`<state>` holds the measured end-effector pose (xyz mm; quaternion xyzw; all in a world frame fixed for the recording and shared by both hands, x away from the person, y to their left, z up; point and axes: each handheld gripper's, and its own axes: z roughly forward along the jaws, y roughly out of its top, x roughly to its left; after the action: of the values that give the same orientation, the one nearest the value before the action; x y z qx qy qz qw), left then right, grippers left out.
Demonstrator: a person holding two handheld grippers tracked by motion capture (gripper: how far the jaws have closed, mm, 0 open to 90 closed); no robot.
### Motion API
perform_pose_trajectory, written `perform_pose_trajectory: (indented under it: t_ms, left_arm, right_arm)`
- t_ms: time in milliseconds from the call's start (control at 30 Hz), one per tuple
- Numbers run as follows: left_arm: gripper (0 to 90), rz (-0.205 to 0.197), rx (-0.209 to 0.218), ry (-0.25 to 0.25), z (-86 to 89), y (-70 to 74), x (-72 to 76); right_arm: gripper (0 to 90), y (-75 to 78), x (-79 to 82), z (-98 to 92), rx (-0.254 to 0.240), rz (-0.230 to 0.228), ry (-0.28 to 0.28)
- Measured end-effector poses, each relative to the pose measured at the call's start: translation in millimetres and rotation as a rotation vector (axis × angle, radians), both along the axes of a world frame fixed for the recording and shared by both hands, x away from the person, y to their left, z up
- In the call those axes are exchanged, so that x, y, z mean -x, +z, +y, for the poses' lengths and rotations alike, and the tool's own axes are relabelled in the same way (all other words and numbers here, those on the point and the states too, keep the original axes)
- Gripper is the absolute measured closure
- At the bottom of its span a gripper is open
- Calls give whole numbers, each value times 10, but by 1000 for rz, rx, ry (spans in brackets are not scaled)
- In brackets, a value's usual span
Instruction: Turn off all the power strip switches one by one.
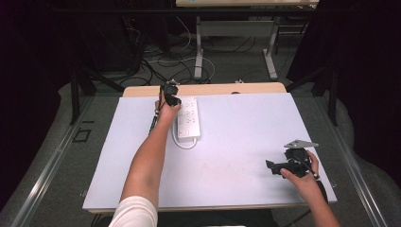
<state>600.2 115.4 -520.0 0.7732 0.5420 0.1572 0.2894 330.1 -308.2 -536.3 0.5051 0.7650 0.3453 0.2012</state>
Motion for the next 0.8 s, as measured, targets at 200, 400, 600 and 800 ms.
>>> perform_pose_trajectory:
  t_ms: [200, 400, 600, 800]
  left_arm:
    - [900, -7, 19, 14, 30, 62, 94]
    - [900, -8, 24, -11, 53, 106, 219]
    - [868, -21, 5, -63, 72, 200, 339]
    - [824, -46, 31, -84, 88, 328, 475]
  right_arm:
    - [8, 14, 0, 1, -2, -5, 3]
    - [7, 11, -2, 19, 1, -2, 6]
    - [8, 20, 0, 27, -2, -8, 13]
    - [7, 26, 3, 38, -3, -4, 15]
